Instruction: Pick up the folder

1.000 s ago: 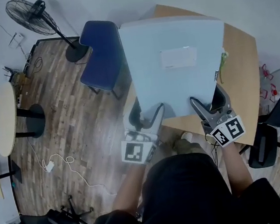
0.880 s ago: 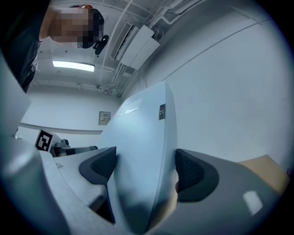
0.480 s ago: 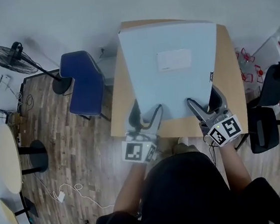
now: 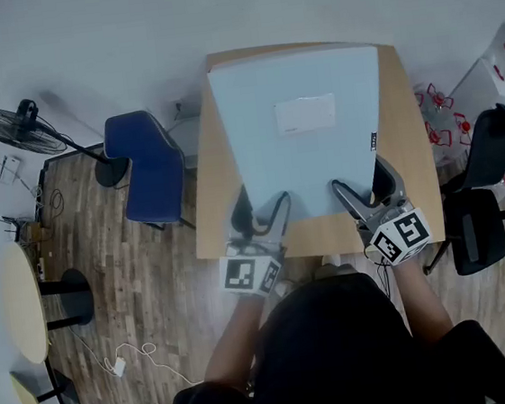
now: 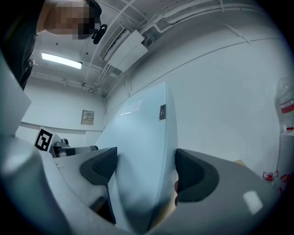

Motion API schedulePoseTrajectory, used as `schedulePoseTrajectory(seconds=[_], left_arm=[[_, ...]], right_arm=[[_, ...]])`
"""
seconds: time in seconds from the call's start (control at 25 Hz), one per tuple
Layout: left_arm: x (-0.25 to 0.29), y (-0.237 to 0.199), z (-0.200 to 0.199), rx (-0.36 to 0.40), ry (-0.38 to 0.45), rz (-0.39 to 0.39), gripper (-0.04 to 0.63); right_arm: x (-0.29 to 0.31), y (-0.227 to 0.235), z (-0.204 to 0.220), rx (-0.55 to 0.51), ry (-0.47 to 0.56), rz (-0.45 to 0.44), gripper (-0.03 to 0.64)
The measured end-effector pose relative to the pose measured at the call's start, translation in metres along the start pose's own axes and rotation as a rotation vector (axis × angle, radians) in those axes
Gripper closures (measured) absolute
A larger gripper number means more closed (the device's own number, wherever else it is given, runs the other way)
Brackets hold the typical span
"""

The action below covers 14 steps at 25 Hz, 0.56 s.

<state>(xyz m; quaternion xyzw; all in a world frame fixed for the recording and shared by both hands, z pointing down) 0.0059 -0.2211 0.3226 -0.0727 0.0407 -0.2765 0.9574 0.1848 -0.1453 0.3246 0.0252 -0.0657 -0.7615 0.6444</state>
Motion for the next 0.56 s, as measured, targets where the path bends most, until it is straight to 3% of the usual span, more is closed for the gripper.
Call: schedulePoseTrajectory(seconds=[0.56], left_arm=[[0.018, 0.006, 0.002, 0.011, -0.011, -0.05, 0.267]], right_arm=[[0.009, 0.023, 0.001, 0.01, -0.005, -0.05, 0.225]])
Point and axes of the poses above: the fingertips, and each gripper's own axes: x forward along the fingers, y to its right, z out of its underside, the point moved 3 cm from there along -x, backward along the fingers, and after that the axes turned 4 degrees about -y, right-handed, at the moved point
